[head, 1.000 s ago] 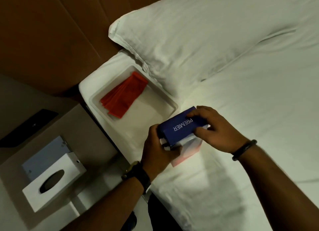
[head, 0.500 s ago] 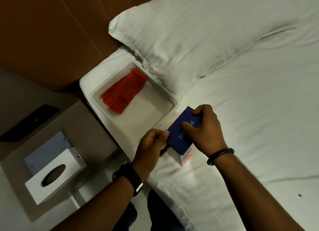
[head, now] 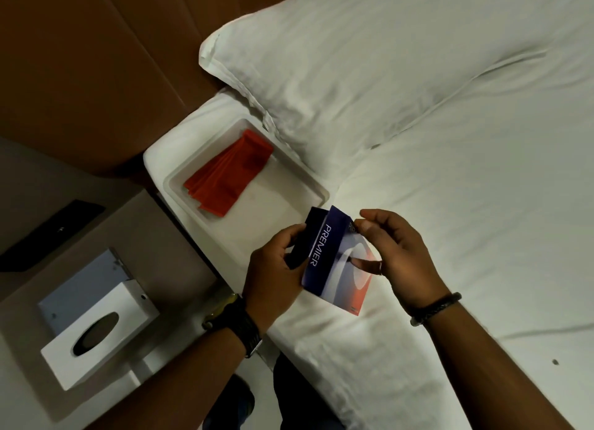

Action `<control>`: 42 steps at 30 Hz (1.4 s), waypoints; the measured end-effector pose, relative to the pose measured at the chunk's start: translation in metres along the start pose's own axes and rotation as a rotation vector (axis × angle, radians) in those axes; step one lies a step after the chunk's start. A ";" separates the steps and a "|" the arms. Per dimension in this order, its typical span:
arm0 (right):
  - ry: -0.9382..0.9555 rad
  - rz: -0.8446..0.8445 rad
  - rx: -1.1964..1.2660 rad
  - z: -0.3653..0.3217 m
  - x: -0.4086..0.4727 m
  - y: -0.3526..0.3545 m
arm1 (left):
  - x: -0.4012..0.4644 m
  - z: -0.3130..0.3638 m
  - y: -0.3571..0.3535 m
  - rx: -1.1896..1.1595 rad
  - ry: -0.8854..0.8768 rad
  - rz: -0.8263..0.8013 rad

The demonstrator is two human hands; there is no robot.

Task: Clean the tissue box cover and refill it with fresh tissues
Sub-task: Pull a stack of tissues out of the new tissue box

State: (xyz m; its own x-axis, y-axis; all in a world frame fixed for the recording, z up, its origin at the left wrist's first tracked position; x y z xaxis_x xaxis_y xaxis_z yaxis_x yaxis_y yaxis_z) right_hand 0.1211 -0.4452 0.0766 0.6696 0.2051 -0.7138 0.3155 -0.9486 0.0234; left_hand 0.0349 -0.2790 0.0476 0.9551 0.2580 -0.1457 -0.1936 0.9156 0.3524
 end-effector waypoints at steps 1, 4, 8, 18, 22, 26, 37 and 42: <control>-0.006 0.030 -0.021 -0.001 0.000 -0.001 | 0.000 0.001 -0.002 0.014 -0.014 -0.008; 0.028 0.098 -0.179 -0.004 0.002 -0.008 | 0.001 0.011 -0.010 0.042 -0.075 -0.007; 0.136 0.127 -0.337 -0.011 0.004 -0.017 | 0.009 0.021 -0.014 0.044 -0.098 0.010; 0.155 -0.074 -0.220 0.006 0.013 0.009 | 0.013 0.002 0.009 0.053 -0.091 0.040; 0.205 -0.061 -0.253 0.009 0.012 0.015 | 0.021 0.004 0.014 -0.089 0.091 0.081; 0.447 0.021 -0.576 0.004 0.009 0.014 | 0.025 -0.010 0.014 -0.246 0.263 0.214; 0.415 0.159 -0.977 -0.005 0.003 -0.004 | -0.003 0.005 -0.018 0.084 0.222 0.074; 0.386 0.221 -1.177 -0.013 -0.001 -0.014 | -0.003 0.020 -0.021 0.002 0.377 0.100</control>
State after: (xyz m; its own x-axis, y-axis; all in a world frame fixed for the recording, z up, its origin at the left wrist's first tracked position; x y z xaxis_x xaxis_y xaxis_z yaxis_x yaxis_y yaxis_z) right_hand 0.1252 -0.4293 0.0858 0.8746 0.3147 -0.3688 0.4458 -0.2230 0.8669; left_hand 0.0411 -0.3054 0.0588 0.7821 0.4412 -0.4400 -0.2802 0.8798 0.3840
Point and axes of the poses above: each hand's wrist, its own x-axis towards the middle knuckle, its own y-axis out of the back of the hand, z = x × y, the point moved 1 cm from there along x, towards the middle knuckle, and after that the axes turned 10 degrees about -y, right-handed, at the moved point
